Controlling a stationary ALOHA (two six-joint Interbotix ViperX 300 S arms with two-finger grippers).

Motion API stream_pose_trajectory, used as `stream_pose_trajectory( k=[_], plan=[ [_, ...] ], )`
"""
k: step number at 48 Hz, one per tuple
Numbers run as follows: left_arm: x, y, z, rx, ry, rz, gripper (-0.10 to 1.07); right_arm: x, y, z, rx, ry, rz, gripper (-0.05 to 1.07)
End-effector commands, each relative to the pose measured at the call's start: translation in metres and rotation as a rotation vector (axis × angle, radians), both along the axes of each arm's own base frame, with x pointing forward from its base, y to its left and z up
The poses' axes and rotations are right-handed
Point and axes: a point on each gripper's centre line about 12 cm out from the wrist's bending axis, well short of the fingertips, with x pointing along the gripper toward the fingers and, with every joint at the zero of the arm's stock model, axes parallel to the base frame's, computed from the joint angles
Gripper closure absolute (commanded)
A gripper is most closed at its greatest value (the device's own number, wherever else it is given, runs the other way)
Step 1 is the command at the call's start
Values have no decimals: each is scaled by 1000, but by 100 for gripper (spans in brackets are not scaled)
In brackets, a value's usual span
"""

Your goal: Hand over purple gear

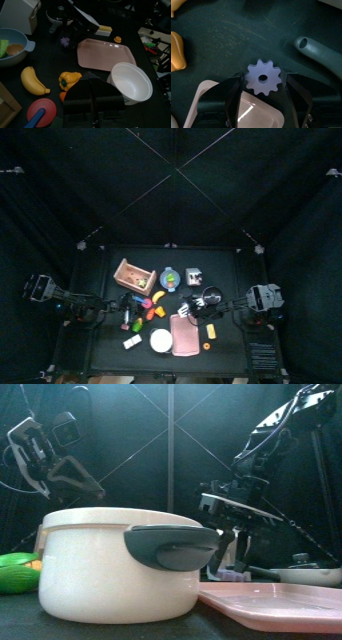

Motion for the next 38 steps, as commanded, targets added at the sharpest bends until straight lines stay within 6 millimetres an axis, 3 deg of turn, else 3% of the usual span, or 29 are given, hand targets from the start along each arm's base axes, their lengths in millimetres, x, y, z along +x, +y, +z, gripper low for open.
stream_pose_trajectory(
  k=[1, 11, 15, 21, 32, 38],
  plan=[
    [3, -1, 4, -4, -15, -1, 100, 7, -1, 23, 1, -68, 0, 28],
    [9, 5, 14, -21, -58, 36, 99, 9, 0, 32, -23, -95, 28, 28],
    [17, 13, 24, -58, -84, 95, 94, 13, -1, 39, -56, -115, 60, 28],
    [26, 24, 32, -117, -104, 175, 76, 18, -3, 49, -119, -139, 116, 28],
    [51, 32, 34, -285, -52, 306, 27, 29, -1, 67, -267, -184, 260, 28],
    [67, 36, 29, -388, 28, 354, 10, 30, 0, 70, -300, -190, 289, 28]
  ],
)
